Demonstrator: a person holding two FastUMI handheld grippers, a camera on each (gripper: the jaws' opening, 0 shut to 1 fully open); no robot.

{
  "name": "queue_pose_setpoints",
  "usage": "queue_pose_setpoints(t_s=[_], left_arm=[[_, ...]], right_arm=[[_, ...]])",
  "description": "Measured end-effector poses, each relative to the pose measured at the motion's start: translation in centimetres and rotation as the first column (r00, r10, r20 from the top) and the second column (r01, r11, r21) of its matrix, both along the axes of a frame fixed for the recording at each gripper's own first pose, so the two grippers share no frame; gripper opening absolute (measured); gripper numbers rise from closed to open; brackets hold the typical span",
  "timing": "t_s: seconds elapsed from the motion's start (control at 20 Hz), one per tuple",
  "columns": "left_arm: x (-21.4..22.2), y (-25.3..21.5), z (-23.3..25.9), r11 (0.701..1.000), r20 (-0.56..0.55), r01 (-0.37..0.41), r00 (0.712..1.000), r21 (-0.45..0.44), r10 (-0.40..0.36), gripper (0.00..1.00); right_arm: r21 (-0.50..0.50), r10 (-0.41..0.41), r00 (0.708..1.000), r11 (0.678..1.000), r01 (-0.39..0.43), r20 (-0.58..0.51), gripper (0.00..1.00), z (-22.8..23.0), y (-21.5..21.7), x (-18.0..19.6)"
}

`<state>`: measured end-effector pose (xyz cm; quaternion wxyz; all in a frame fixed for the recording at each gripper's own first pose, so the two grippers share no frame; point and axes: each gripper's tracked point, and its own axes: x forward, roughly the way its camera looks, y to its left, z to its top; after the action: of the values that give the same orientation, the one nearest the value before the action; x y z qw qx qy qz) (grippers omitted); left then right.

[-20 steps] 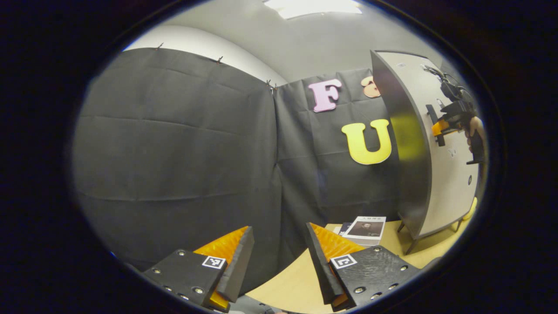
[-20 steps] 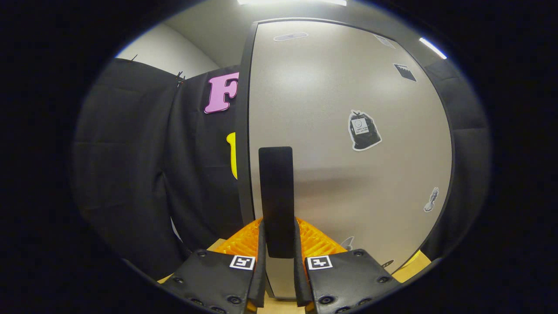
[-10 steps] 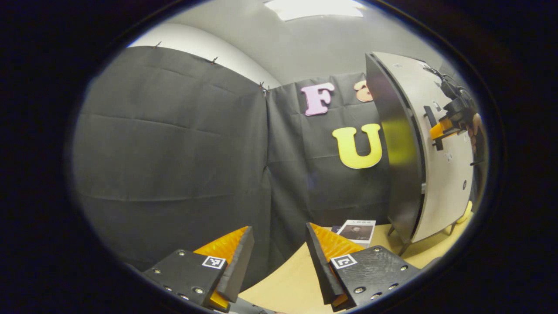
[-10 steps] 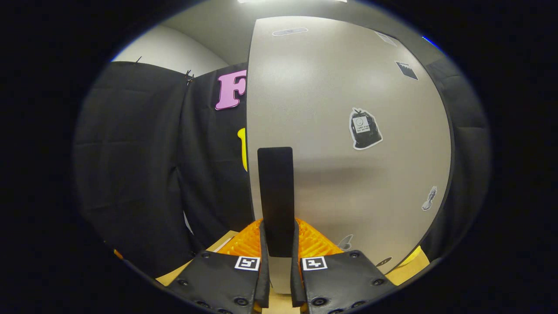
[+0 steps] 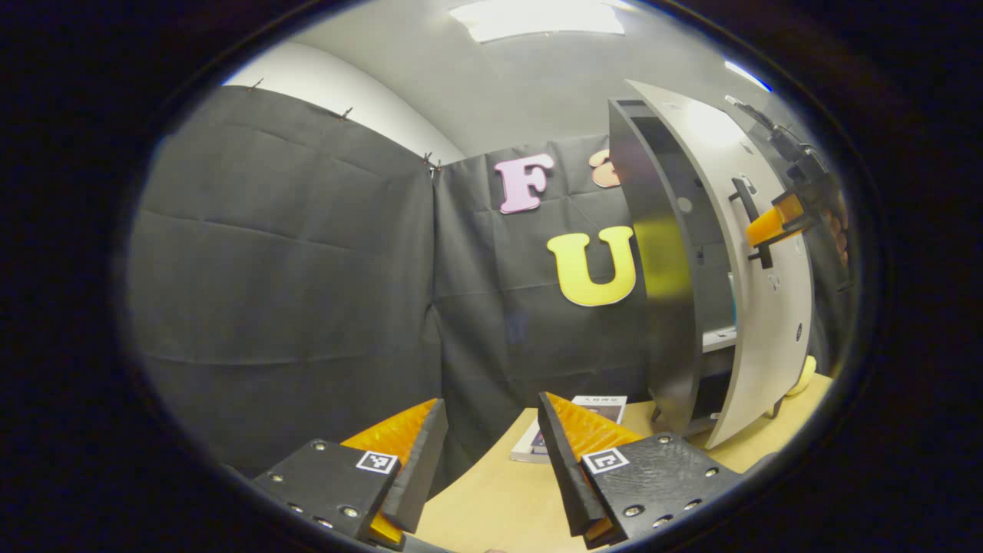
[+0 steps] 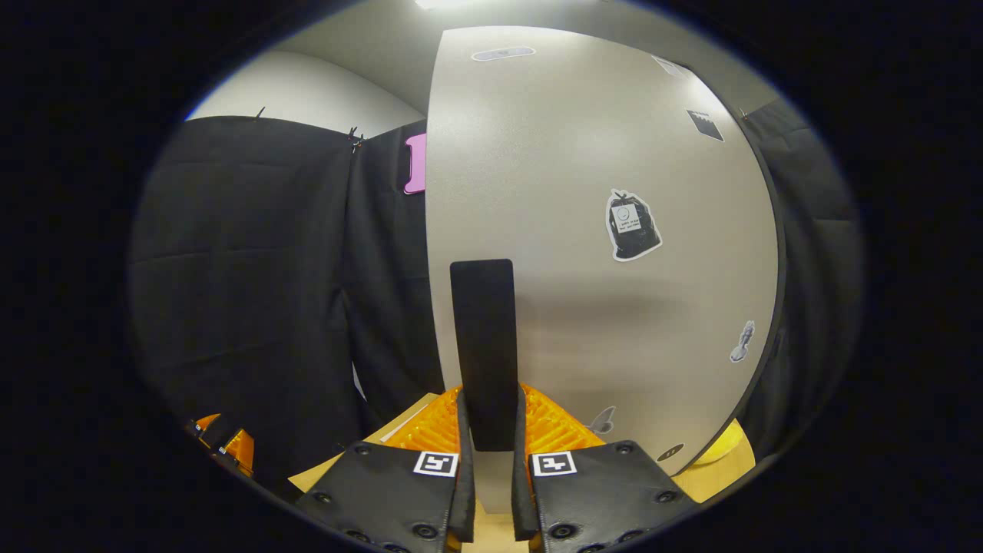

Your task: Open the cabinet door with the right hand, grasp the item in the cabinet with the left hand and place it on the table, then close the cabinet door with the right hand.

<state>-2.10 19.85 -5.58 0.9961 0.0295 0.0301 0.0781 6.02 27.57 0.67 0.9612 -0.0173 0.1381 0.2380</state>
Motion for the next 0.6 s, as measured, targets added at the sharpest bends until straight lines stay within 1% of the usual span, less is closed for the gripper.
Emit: queue_pose_setpoints(t_s=[0.25,0.45,0.6], left_arm=[[1.1,-2.6,0.7,0.998,0.003,0.058,0.998,-0.001,-0.058,0.71],[1.9,-5.3,1.4,0.993,0.012,0.114,0.993,0.005,-0.114,0.72],[2.6,-7.6,1.5,0.987,0.009,0.16,0.987,-0.002,-0.16,0.71]], right_arm=[[0.027,0.051,0.999,0.998,-0.051,-0.011,0.21,0.4,-1.2,-1.9],[0.022,0.074,0.997,0.997,-0.074,-0.008,0.21,0.7,-2.4,-3.1],[0.031,0.089,0.996,0.996,-0.088,-0.016,0.21,1.0,-3.5,-4.0]])
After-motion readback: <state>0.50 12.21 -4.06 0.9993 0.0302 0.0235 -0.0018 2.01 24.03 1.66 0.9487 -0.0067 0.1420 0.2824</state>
